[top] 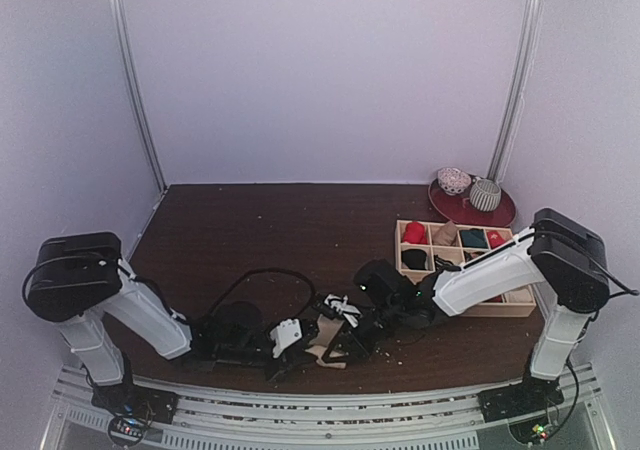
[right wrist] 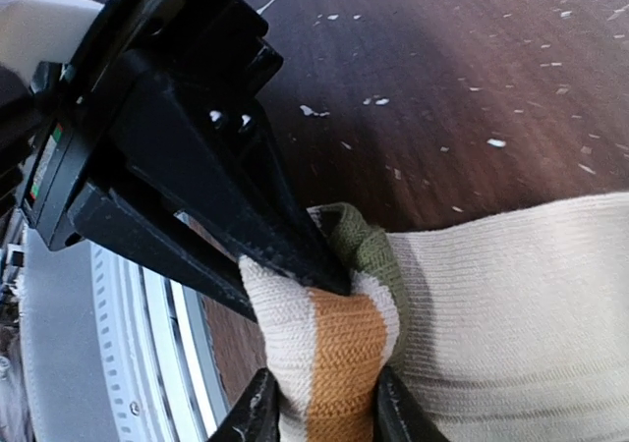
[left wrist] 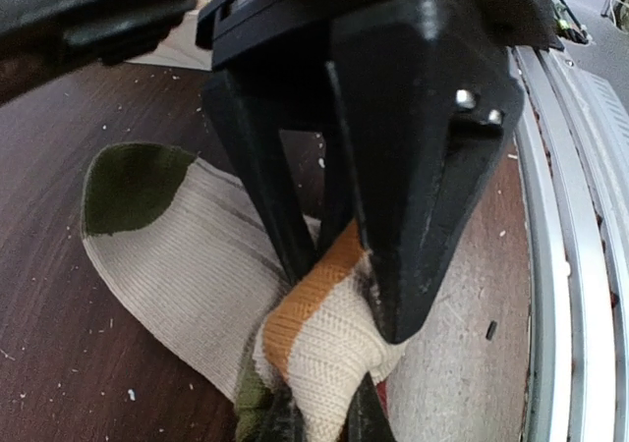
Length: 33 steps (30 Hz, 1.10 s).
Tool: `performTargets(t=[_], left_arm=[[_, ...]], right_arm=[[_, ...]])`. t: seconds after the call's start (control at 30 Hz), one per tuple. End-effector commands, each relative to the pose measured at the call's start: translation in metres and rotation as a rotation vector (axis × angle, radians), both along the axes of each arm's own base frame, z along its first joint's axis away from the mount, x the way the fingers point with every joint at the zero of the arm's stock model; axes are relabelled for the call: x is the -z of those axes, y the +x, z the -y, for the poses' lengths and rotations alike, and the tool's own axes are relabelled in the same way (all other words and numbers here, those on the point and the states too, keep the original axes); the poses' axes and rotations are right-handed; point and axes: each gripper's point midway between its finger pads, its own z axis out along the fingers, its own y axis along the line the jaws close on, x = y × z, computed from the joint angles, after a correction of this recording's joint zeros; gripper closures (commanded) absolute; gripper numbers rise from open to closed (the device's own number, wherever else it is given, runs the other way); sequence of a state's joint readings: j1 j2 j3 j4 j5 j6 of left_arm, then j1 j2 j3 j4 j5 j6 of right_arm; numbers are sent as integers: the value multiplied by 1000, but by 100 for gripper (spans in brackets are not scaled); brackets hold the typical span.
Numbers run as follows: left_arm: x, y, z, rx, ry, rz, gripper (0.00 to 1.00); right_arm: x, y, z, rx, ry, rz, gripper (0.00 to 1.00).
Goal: Roll the socks
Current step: Roll the sock at the center of the board.
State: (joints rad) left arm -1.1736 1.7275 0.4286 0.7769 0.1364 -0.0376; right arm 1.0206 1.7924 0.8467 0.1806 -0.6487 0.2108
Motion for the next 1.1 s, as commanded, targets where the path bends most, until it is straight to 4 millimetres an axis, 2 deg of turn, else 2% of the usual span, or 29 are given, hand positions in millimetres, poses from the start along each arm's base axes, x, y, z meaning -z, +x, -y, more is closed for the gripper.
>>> performTargets(t=[0.0, 0.13, 0.2, 0.27, 0.33, 0.43, 0.53, 0.63, 0.67, 0.83, 0.97, 1.03, 1.07], left_arm=[[34, -4, -20, -109, 191, -187, 100], [26, -4, -28, -148, 186, -327, 100], [20, -4, -31, -151, 165, -402, 100], [14, -6, -32, -138, 143, -464, 100], [9, -8, -29, -113, 137, -506, 100], [7, -11, -21, -80, 153, -541, 100], [14, -13, -19, -73, 179, -562, 100], [18, -15, -18, -63, 184, -579, 100], [19, -16, -19, -62, 184, -584, 100], [20, -20, -23, -58, 182, -597, 100], [19, -24, -25, -43, 181, -596, 100], [19, -26, -26, -29, 182, -598, 100], [19, -27, -26, -22, 181, -598, 100]], right_arm=[[-22, 14, 15, 76, -3, 181, 66], [-60, 32, 24, 180, 79, 444, 58], [-77, 33, 30, 227, 117, 577, 55], [-88, 29, 36, 248, 137, 725, 50], [-89, 19, 38, 233, 129, 841, 46], [-71, 4, 29, 142, 57, 942, 44], [-49, -12, 14, 37, -63, 1060, 43], [-32, -15, 4, 2, -152, 1164, 42], [-33, -15, 2, 4, -155, 1180, 42], [-16, -16, -5, -52, -168, 1156, 41], [6, -11, -1, -57, -221, 1117, 43], [14, -8, 3, -50, -240, 1105, 47], [18, -7, 5, -49, -249, 1093, 52]])
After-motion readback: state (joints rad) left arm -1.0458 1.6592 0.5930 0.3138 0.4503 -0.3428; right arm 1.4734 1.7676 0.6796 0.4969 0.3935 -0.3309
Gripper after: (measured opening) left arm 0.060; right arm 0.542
